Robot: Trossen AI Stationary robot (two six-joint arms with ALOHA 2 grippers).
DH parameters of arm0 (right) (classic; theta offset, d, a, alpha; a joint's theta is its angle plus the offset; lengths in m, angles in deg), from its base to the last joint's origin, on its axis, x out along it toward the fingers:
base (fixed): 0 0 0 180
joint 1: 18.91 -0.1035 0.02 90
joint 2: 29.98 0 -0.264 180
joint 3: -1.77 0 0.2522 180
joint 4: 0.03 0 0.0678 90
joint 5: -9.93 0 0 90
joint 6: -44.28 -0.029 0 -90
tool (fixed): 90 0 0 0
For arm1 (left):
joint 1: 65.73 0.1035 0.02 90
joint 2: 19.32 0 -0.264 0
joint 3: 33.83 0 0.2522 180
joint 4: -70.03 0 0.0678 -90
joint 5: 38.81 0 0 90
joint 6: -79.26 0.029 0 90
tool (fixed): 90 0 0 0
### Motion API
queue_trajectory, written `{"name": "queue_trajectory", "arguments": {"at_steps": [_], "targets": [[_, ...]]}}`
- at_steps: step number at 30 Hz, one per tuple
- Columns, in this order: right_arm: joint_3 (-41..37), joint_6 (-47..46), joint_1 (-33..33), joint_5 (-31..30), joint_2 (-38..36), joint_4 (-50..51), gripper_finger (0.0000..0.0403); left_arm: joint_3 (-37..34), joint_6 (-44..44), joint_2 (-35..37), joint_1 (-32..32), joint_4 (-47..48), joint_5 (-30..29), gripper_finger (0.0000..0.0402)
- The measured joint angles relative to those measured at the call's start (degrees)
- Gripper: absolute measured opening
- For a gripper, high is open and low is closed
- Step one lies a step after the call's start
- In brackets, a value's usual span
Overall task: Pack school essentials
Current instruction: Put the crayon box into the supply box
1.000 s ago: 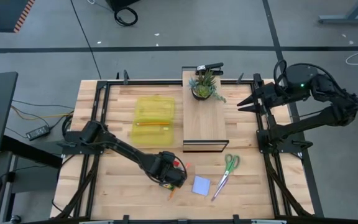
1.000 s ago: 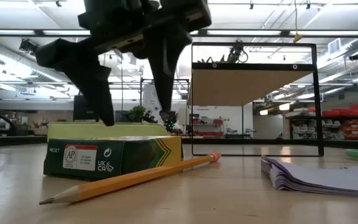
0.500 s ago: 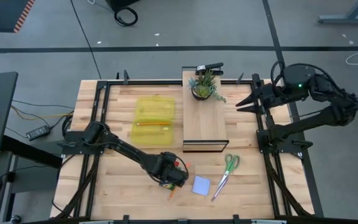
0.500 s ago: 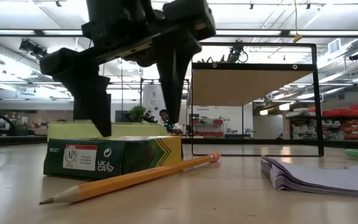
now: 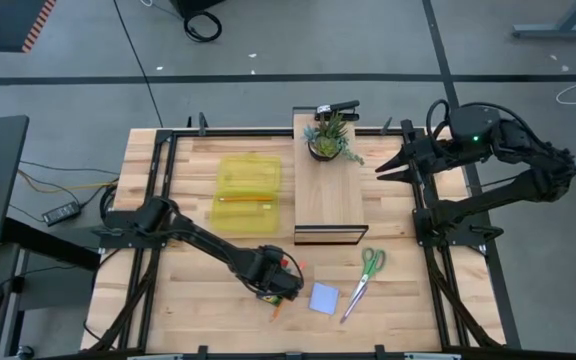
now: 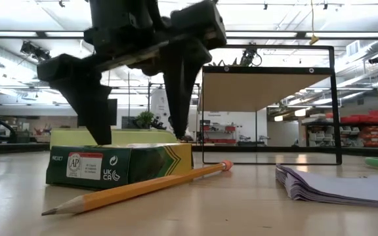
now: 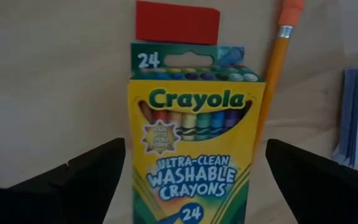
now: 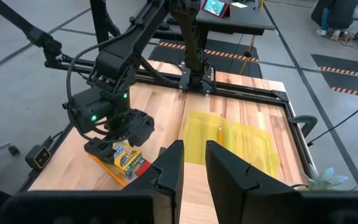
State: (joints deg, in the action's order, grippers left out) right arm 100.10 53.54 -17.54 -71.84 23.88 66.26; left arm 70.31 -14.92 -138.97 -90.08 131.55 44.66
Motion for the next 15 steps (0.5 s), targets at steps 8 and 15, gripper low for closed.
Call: {"name": "queue_trajectory", "arguments": {"at_steps": [8,15], "targets": [[0.0,0.0,0.0,0.0,0.0,-0.2,0.0074,0.1,0.3,-2.2,0.1,-1.2,0.8,0.0399],[0.0,0.0,0.0,0.0,0.0,-0.4,0.0074,0.1,0.8,-3.3,0.0,-0.9,2.2,0.0398]]}}
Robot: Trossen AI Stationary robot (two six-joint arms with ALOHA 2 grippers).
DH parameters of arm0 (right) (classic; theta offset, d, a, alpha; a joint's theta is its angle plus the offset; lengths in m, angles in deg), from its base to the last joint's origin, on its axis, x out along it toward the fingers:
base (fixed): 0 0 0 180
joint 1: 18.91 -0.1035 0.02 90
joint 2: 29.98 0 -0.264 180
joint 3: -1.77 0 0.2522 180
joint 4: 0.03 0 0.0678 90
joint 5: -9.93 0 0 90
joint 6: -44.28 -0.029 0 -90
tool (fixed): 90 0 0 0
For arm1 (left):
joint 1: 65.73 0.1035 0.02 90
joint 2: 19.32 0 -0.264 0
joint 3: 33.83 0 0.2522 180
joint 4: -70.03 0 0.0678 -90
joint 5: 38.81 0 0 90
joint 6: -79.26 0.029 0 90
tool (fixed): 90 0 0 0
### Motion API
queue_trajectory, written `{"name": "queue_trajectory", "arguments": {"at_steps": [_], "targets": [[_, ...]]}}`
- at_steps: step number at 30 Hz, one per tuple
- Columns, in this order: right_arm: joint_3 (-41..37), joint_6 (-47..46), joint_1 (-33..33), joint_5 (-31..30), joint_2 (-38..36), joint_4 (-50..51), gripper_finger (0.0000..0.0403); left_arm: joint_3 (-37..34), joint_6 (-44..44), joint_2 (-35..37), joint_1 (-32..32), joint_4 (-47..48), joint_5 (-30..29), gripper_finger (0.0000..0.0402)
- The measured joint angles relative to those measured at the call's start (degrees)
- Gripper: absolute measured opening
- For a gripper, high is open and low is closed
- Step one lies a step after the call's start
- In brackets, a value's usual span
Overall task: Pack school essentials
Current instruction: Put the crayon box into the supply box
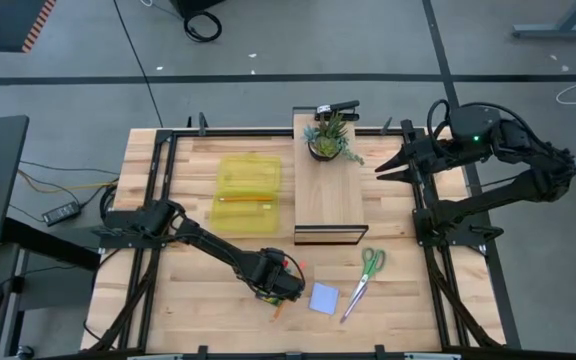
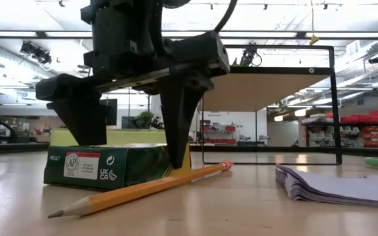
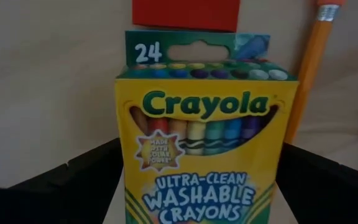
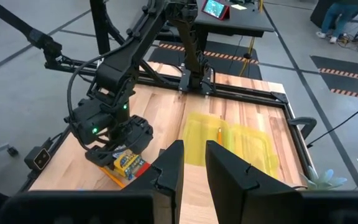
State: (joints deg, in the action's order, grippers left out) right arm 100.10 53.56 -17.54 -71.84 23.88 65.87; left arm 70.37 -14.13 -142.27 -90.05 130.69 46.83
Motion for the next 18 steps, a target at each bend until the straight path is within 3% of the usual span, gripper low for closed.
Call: {"name": "queue_trajectory", "arguments": {"at_steps": [7,18], "targets": [[0.0,0.4,0.0,0.0,0.0,0.0,0.0074,0.0,1.1,0.0,0.0,0.1,-0.1,0.0375],[0.0,1.2,0.0,0.0,0.0,0.0,0.0074,-0.1,4.2,-0.1,-0.1,0.0,-0.8,0.0300]]}}
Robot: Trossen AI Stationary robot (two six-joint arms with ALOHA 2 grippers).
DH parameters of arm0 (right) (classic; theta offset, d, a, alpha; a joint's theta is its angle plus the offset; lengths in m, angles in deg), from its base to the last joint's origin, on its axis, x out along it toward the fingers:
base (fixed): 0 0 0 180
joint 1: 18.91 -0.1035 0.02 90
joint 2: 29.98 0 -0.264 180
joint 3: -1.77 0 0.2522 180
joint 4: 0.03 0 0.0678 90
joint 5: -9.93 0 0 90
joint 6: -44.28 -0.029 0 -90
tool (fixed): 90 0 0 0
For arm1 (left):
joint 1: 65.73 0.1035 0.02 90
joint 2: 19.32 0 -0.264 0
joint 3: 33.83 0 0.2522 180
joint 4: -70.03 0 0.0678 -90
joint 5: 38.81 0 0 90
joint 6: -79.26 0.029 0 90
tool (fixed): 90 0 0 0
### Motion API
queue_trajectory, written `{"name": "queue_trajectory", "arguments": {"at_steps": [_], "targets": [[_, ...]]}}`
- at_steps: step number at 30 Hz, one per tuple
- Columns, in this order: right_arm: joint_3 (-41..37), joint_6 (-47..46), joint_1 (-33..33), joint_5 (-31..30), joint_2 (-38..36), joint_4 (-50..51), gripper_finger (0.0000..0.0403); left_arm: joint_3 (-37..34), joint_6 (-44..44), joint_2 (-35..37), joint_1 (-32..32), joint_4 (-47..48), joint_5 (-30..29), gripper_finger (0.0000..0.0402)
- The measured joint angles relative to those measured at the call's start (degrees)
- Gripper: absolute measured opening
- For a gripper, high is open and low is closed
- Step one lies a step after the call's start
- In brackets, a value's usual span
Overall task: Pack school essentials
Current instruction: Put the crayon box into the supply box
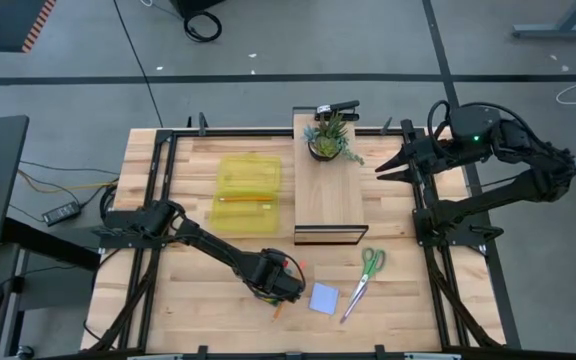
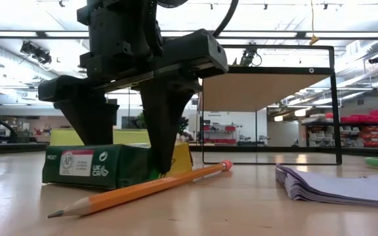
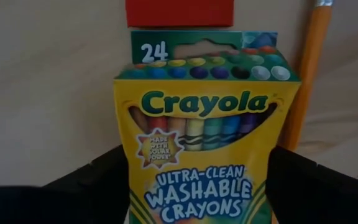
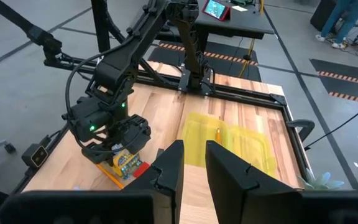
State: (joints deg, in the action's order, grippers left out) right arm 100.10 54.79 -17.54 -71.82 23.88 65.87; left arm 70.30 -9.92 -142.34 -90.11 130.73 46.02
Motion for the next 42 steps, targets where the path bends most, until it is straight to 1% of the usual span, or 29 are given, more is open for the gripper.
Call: {"name": "queue_trajectory", "arguments": {"at_steps": [3,10,14,18,25,30,35,39,42], "targets": [[0.0,0.1,0.0,0.0,0.0,0.0,0.0074,0.0,0.0,0.0,0.0,-0.4,0.0,0.0292],[0.0,0.4,0.0,0.0,0.0,0.0,0.0074,0.0,0.0,0.3,0.1,-0.1,0.3,0.0292],[0.0,0.4,0.0,0.0,0.0,0.0,0.0074,-0.1,1.0,1.4,0.1,1.9,0.5,0.0292],[0.0,0.5,0.0,0.0,0.0,-0.4,0.0074,0.0,1.7,3.4,0.1,5.2,0.4,0.0292],[0.0,0.5,0.0,0.0,0.0,-1.0,0.0074,0.0,7.5,8.9,0.0,7.9,-0.3,0.0288],[0.0,1.2,0.0,0.0,0.0,-1.2,0.0074,0.0,14.3,13.3,1.1,12.9,-1.3,0.0287],[0.0,1.3,0.0,0.0,0.0,-1.2,0.0074,0.0,23.4,16.8,3.5,19.4,-2.8,0.0286],[0.0,0.6,0.0,0.0,0.0,-1.4,0.0074,0.0,34.7,18.4,6.0,23.0,-5.0,0.0286],[0.0,0.2,0.0,0.0,0.0,-1.6,0.0074,0.0,44.8,18.5,7.9,25.3,-7.0,0.0286]]}}
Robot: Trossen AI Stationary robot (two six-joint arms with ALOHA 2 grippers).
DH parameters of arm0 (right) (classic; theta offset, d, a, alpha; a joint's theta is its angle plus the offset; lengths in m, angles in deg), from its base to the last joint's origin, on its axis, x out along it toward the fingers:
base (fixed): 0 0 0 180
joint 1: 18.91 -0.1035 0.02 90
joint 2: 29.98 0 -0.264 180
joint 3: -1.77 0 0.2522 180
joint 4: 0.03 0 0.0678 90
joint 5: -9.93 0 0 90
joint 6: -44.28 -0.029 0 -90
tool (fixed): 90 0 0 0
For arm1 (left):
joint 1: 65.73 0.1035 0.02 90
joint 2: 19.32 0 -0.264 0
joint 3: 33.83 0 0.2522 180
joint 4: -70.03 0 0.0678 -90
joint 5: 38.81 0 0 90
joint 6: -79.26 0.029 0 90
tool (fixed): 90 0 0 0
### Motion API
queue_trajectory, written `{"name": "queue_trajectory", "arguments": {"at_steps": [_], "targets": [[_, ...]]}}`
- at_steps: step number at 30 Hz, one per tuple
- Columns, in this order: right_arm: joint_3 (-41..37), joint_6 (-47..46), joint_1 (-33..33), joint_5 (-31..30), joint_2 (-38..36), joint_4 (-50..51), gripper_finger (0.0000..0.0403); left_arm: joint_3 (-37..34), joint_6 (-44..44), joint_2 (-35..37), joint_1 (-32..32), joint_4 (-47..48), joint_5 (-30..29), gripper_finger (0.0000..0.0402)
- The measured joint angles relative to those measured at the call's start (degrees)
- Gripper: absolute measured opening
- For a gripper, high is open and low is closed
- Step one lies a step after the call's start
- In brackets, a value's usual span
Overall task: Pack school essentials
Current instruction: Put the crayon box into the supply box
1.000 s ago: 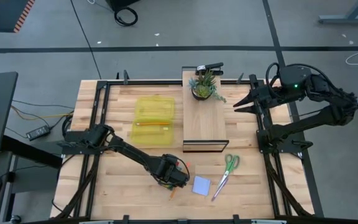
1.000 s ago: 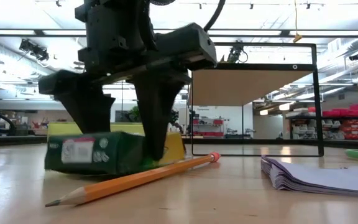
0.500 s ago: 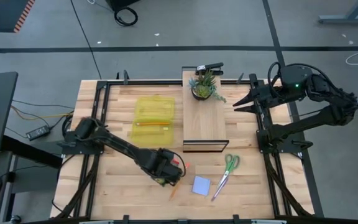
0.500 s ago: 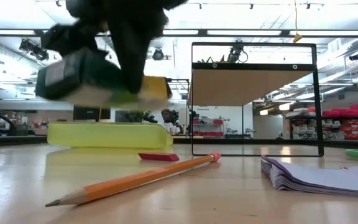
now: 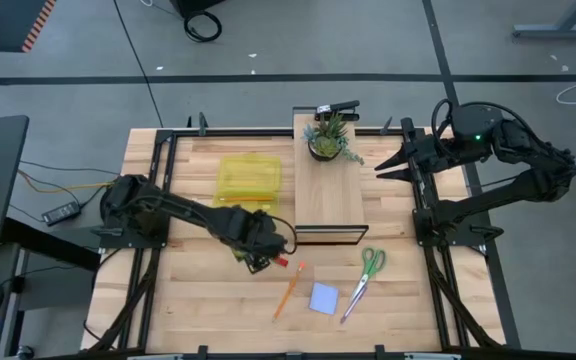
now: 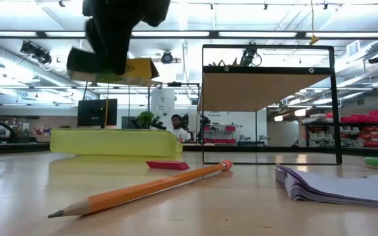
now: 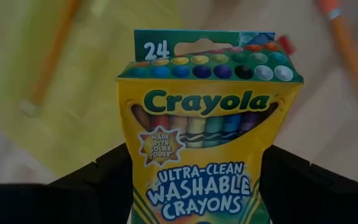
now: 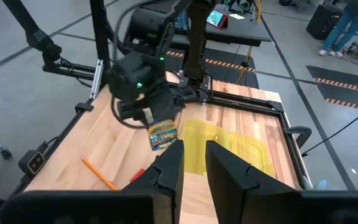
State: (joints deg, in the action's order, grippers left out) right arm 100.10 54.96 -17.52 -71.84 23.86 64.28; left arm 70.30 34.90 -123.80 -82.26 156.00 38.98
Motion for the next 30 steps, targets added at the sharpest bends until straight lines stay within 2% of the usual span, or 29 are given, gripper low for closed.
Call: {"name": "queue_trajectory", "arguments": {"at_steps": [5,8,13,24,30], "targets": [[0.0,-0.2,0.0,0.0,0.0,0.0,0.0074,0.0,15.5,-0.4,2.9,1.8,-4.2,0.0286],[0.0,-0.3,0.0,0.0,0.0,-0.2,0.0074,-0.5,21.5,-0.4,5.2,1.4,-6.5,0.0286],[0.0,-0.6,0.0,0.0,0.0,-0.2,0.0074,-3.7,27.0,-0.5,9.0,0.9,-6.8,0.0286],[0.0,-1.7,1.5,-1.1,0.0,-0.7,0.0074,-11.1,39.0,-0.2,15.0,-6.4,-5.6,0.0286],[0.0,-3.4,3.5,-1.1,0.0,-1.7,0.0074,-16.8,42.4,3.9,19.3,-12.1,-4.0,0.0286]]}}
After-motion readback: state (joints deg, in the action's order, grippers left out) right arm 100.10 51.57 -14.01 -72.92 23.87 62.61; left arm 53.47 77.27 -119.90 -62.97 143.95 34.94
